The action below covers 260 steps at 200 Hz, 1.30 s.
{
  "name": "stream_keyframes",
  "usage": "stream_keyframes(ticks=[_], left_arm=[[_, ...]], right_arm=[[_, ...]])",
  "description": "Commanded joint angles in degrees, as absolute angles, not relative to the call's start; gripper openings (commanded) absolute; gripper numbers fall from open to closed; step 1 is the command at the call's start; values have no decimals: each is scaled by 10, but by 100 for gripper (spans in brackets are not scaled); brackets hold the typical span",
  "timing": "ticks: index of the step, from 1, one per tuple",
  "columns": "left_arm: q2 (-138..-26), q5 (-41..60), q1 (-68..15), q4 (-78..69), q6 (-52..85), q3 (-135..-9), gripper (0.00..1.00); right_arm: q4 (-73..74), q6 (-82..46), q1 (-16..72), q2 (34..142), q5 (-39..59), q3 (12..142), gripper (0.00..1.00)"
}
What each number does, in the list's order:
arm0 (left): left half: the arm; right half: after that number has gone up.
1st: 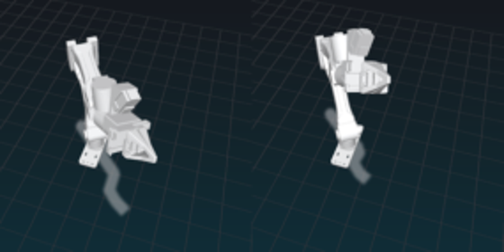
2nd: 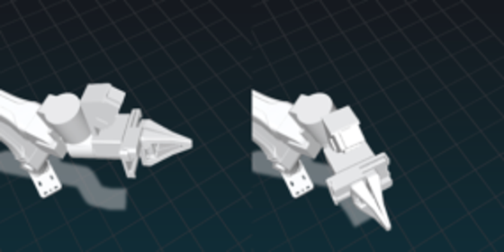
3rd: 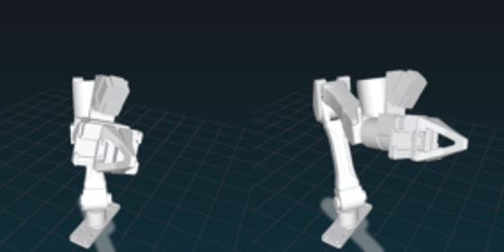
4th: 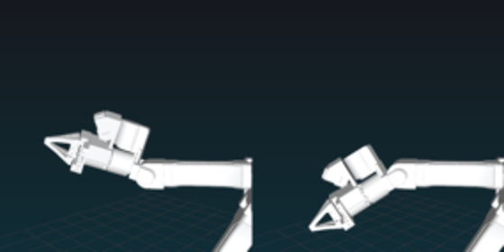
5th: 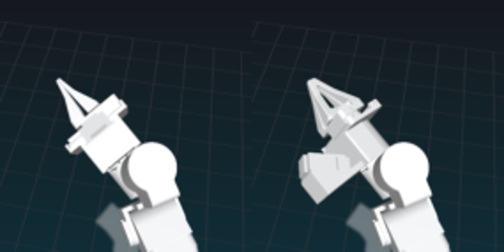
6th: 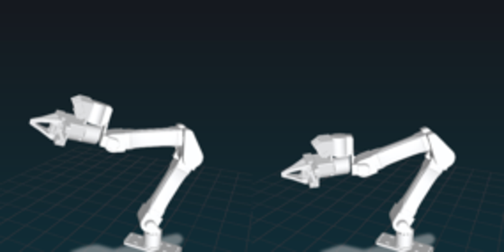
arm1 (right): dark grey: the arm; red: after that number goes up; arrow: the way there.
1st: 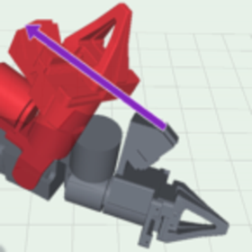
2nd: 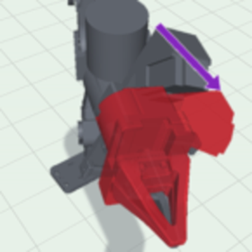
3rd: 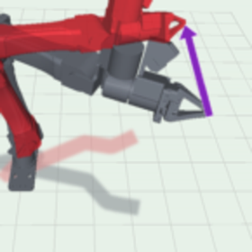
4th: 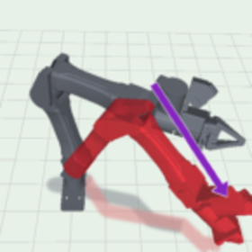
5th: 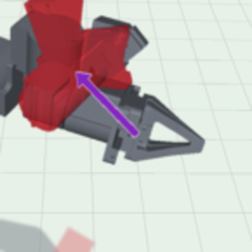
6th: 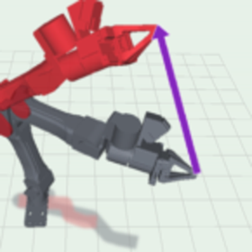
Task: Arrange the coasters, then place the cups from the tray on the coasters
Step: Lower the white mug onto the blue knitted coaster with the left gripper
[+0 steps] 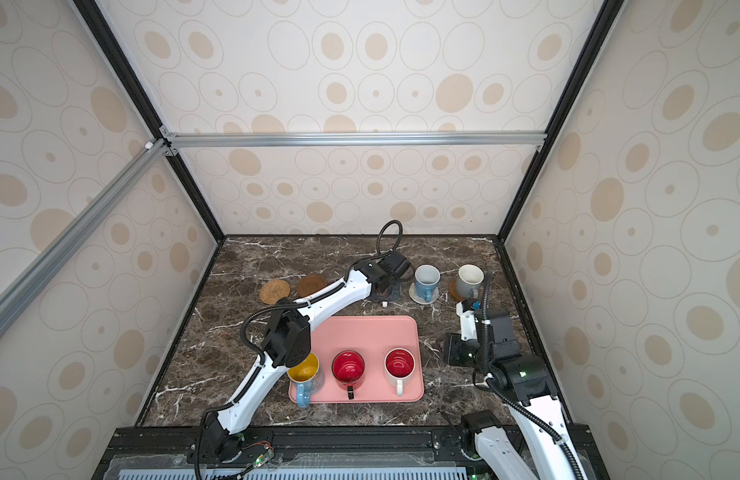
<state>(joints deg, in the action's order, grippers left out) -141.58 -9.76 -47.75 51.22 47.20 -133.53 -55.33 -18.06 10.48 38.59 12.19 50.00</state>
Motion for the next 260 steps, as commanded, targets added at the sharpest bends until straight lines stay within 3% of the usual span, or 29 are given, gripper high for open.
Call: stream_keyframes(ticks=[1, 63, 125, 194, 260], left_arm=[[-1424, -114, -481, 494, 487, -1369, 16], [-1426, -107, -488, 491, 495, -1366, 30], [-1410, -106, -502, 489, 497, -1364, 37], [-1372, -122, -503, 481, 498, -1301, 40], [-1363, -149, -503, 504, 492, -1288, 35]], right_arm=[[-566, -172, 102, 381, 123, 496, 47], [-568, -173, 102, 376, 121, 495, 47], [-571, -175, 102, 375, 120, 496, 47], [-571, -176, 102, 371, 114, 495, 47], [-571, -177, 102, 368, 112, 493, 47]])
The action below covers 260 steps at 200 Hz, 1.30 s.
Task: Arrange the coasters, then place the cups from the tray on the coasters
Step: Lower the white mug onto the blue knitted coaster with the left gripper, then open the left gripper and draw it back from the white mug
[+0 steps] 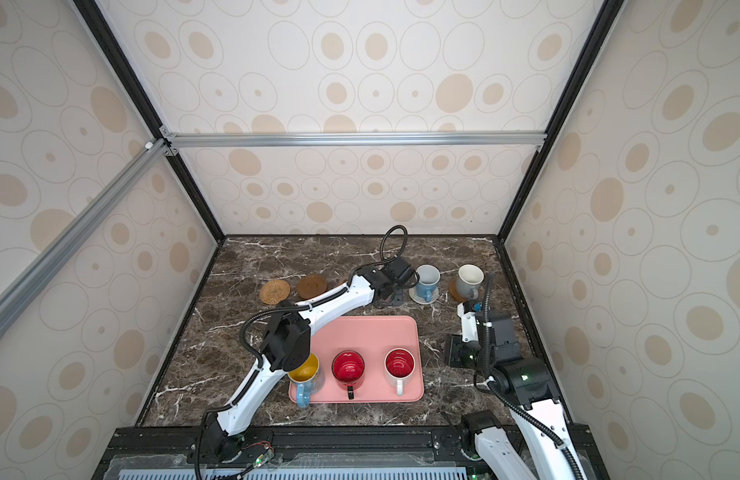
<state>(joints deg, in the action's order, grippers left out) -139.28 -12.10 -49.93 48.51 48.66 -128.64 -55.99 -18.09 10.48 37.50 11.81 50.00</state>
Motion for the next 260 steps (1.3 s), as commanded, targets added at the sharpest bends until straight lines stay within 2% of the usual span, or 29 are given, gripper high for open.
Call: stream_keyframes(ticks=[1, 115, 189, 226, 260], left_arm=[[-1363, -149, -502, 504, 492, -1288, 35], [-1351, -158, -504, 505, 485, -1274, 37], [-1301, -143, -519, 466, 465, -1234, 59], [-1205, -107, -534, 359, 423, -1101, 70], [-1077, -88, -537, 255, 388, -919, 78]], right_arm=[[-571, -177, 102, 368, 112, 493, 47], [-570, -179, 102, 368, 107, 492, 47], [-576, -187, 102, 377, 94, 500, 47], [-586, -197, 102, 390, 65, 519, 48], [-592, -212, 102, 416, 44, 531, 48]])
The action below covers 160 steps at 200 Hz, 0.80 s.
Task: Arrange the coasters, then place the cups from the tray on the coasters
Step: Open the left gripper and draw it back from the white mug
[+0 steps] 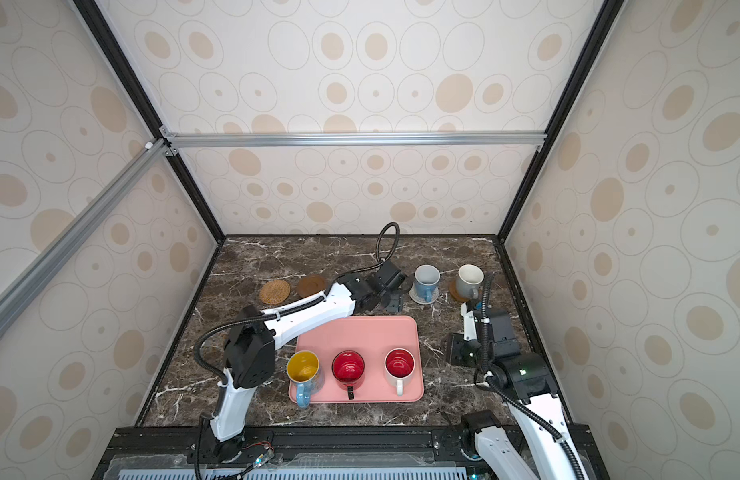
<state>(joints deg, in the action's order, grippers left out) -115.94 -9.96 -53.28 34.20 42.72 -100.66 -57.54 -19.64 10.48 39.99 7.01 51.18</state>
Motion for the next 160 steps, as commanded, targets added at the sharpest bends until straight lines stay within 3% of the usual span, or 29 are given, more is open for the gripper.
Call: stream_keyframes(ticks=[1, 70, 110, 160], left_arm=[[-1073, -88, -536, 252, 387, -912, 78], [-757, -155, -503, 94, 359, -558, 100], [-581, -217, -467, 71, 354, -435, 100], [-411, -220, -440, 64, 358, -336, 100]], right_arm=[[-592, -213, 102, 417, 43, 531, 48], [-605, -295, 102, 440, 15, 542, 49], [-585, -362, 103, 430, 32, 528, 50], [-594, -390, 131, 440, 44, 533, 52]])
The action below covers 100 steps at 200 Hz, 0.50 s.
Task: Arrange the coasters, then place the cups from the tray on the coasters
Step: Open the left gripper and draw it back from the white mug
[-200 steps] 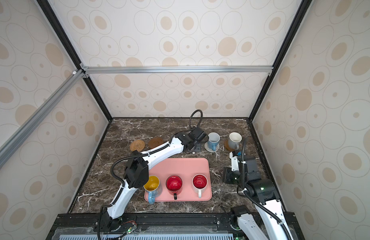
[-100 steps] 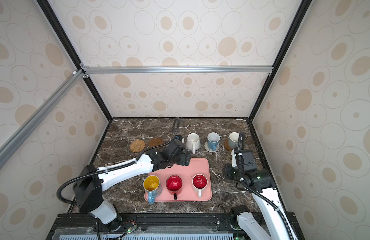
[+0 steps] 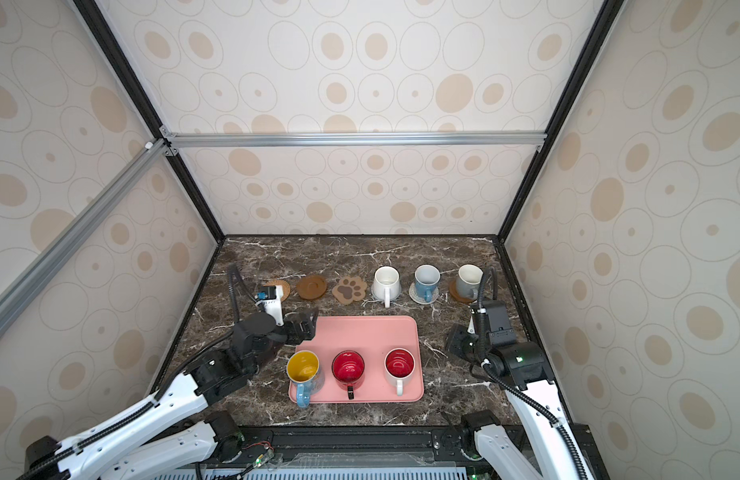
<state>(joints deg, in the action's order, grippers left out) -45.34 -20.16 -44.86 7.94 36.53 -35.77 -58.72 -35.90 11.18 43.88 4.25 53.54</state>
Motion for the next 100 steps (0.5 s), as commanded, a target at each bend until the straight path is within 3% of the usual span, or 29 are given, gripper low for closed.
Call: stream_keyframes(ticks=[1, 49, 100], left_arm=[[-410, -220, -439, 65, 358, -335, 100], [-405, -255, -427, 85, 365, -335, 100], [-418, -272, -414, 62, 395, -329, 100]], right_arm=[[-594, -391, 132, 440, 43, 533, 52], [-592, -418, 209, 468, 10, 532, 52], [-583, -479, 363, 516, -50, 531, 53]])
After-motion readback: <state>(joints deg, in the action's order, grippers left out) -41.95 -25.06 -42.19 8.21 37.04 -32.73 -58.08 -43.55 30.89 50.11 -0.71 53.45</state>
